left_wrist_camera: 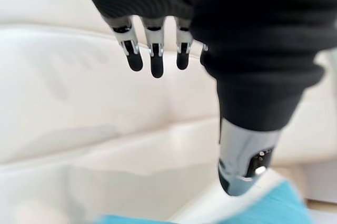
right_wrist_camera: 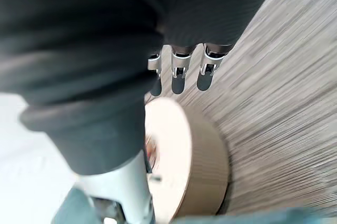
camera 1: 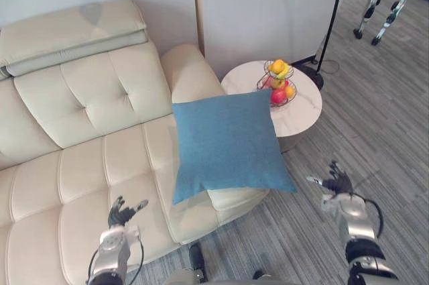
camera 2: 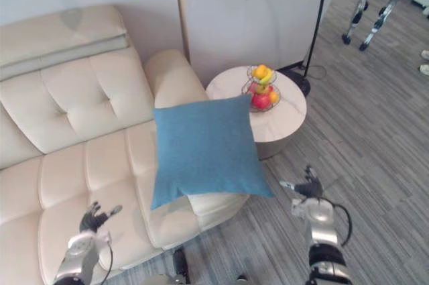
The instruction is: Pick up cushions and gather them together orderly.
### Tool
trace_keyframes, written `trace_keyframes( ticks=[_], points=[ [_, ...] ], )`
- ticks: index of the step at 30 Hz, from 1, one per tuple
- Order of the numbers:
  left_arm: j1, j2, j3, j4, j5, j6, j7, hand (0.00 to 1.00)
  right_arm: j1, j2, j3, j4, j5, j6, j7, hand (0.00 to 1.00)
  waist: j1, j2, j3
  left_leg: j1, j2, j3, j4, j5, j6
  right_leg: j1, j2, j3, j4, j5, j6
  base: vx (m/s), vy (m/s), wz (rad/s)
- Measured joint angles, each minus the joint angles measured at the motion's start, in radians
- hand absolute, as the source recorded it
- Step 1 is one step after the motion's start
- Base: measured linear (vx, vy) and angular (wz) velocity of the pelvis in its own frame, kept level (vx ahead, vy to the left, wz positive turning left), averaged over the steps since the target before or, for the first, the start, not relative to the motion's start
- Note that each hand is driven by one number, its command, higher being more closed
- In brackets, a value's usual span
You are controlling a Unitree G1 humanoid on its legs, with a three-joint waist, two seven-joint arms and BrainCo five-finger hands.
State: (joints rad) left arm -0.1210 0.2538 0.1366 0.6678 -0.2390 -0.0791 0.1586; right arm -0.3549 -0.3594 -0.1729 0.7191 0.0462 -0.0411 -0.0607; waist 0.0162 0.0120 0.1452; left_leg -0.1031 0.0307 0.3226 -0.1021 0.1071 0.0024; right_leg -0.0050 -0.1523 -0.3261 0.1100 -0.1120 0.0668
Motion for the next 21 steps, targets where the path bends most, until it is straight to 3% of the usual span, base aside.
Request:
trace_keyframes(
  ticks=[5,11,17,18,21],
  points=[
    [-0.183,-0.015,-0.098,-0.030,-0.037,-0.003,0.025,0.00,-0.167,-0.003,0.055,0.001,0.041,0.000,-0.032,0.00,0.024,0.017,0.074,-0.122,0.032,-0.007,0.058,0.001,0.002,-0.140,-0.002,0.003,0.118,-0.008,-0.011,0.01,-0.026,0.02],
    [-0.304,-0.084,-0.196,-0.067,-0.039,-0.003,0.056,0.00,-0.195,0.043,0.098,-0.044,0.086,0.003,-0.083,0.00,0.026,0.005,0.118,-0.178,0.029,-0.004,0.092,0.001,0.003,-0.242,-0.042,-0.001,0.263,-0.060,-0.021,0.03,-0.006,0.04],
    [-0.400,-0.125,-0.269,-0.052,-0.038,-0.002,0.098,0.00,-0.271,0.116,0.180,-0.078,0.121,0.004,-0.116,0.00,0.024,0.001,0.150,-0.226,0.049,0.031,0.125,0.001,0.002,-0.325,-0.048,0.002,0.342,-0.078,-0.020,0.00,-0.053,-0.11],
    [-0.420,-0.122,-0.275,-0.041,-0.038,-0.001,0.107,1.00,-0.281,0.123,0.193,-0.081,0.125,0.004,-0.119,1.00,0.024,0.001,0.150,-0.236,0.052,0.041,0.125,0.001,0.002,-0.339,-0.048,0.001,0.351,-0.083,-0.026,0.00,-0.048,-0.07],
    [-0.457,-0.121,-0.286,-0.026,-0.040,-0.001,0.127,1.00,-0.291,0.123,0.216,-0.117,0.130,0.004,-0.138,1.00,0.025,0.001,0.150,-0.261,0.055,0.049,0.124,0.003,-0.001,-0.366,-0.048,-0.002,0.359,-0.089,-0.034,0.01,-0.033,0.02]
  ],
)
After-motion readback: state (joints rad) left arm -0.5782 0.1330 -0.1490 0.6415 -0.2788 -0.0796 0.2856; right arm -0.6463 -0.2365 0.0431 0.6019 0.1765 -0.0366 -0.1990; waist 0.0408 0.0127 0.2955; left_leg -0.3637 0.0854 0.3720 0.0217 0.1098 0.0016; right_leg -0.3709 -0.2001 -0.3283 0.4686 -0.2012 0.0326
